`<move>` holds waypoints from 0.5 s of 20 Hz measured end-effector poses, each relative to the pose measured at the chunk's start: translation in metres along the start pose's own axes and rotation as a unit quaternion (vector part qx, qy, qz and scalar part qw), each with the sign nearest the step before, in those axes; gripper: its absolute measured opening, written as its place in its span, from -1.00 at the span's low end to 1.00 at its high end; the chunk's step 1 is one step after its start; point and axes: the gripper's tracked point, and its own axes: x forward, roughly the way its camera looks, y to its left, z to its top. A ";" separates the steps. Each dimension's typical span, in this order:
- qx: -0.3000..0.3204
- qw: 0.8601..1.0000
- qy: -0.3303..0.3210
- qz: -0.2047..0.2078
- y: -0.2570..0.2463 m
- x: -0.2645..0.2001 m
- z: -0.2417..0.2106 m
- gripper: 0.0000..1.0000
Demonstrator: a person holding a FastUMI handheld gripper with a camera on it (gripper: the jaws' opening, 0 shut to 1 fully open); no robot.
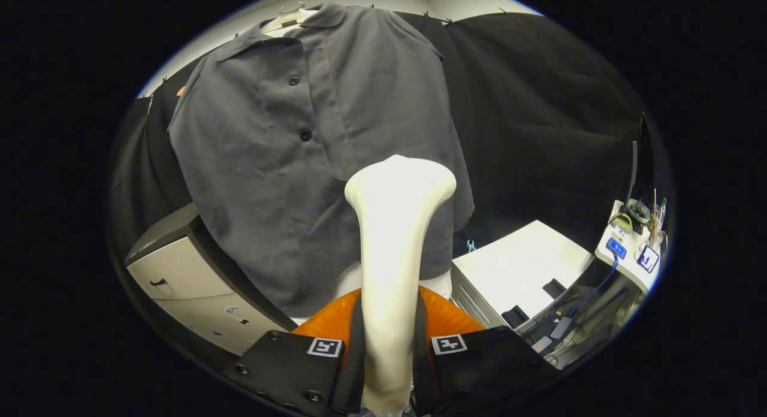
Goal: Iron the clothes twice with a garment steamer, once on the left side and once on the right side.
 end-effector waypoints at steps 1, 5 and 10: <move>-0.004 1.000 -0.011 0.008 0.007 -0.006 0.011 -0.20; -0.019 0.997 -0.065 0.041 0.038 -0.040 0.068 -0.20; -0.030 0.988 -0.130 0.080 0.075 -0.088 0.126 -0.20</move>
